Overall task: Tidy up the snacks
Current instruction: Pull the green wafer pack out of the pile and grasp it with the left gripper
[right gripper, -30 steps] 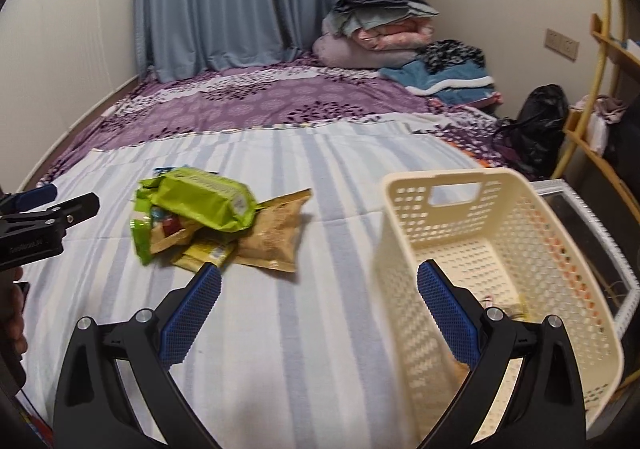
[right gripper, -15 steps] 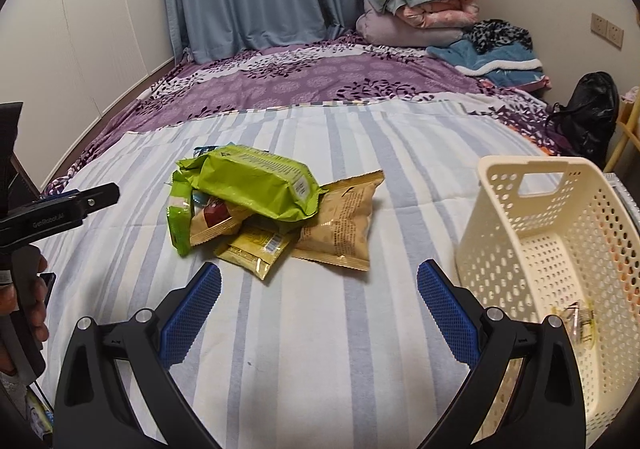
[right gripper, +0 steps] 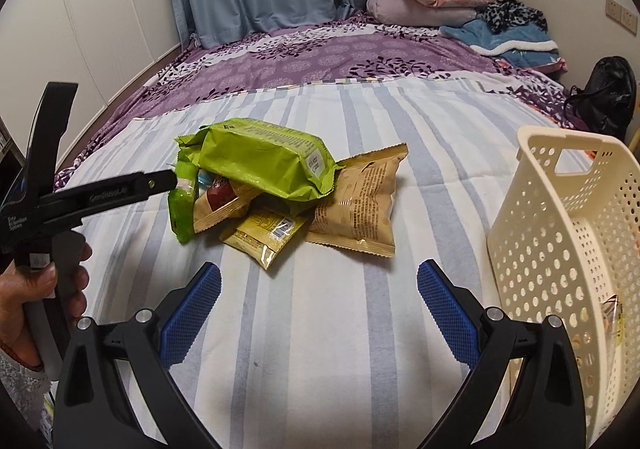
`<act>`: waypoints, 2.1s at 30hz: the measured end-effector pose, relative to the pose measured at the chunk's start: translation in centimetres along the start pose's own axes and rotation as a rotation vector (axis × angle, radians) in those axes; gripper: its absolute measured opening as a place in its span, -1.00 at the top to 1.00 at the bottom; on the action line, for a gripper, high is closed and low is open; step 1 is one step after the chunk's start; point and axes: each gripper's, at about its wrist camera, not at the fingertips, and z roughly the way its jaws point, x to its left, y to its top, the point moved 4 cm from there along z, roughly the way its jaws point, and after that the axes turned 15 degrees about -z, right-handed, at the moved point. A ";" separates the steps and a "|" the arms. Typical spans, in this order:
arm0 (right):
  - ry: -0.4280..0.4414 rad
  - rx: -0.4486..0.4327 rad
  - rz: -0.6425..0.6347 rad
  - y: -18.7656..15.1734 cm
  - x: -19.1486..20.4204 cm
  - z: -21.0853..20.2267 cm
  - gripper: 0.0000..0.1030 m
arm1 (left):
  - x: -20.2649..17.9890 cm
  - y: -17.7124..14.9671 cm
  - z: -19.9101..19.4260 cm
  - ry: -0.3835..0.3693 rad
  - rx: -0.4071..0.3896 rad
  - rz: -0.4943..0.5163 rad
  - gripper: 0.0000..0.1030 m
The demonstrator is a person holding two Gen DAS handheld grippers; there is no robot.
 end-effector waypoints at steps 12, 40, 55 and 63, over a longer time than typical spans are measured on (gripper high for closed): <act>0.026 0.014 -0.026 0.3 1.6 1.2 -0.90 | -1.3 0.5 1.7 0.054 0.003 0.050 -0.94; 0.045 0.027 -0.052 0.2 2.7 1.8 -0.90 | 5.3 -1.8 0.0 0.084 0.035 -0.020 -0.94; 0.051 0.035 -0.032 -0.1 2.1 2.4 -0.90 | 5.2 -2.3 1.8 0.095 0.041 -0.042 -0.27; 0.053 0.010 -0.031 1.0 1.5 2.5 -0.90 | 5.4 -2.3 0.5 0.069 0.031 -0.040 -0.20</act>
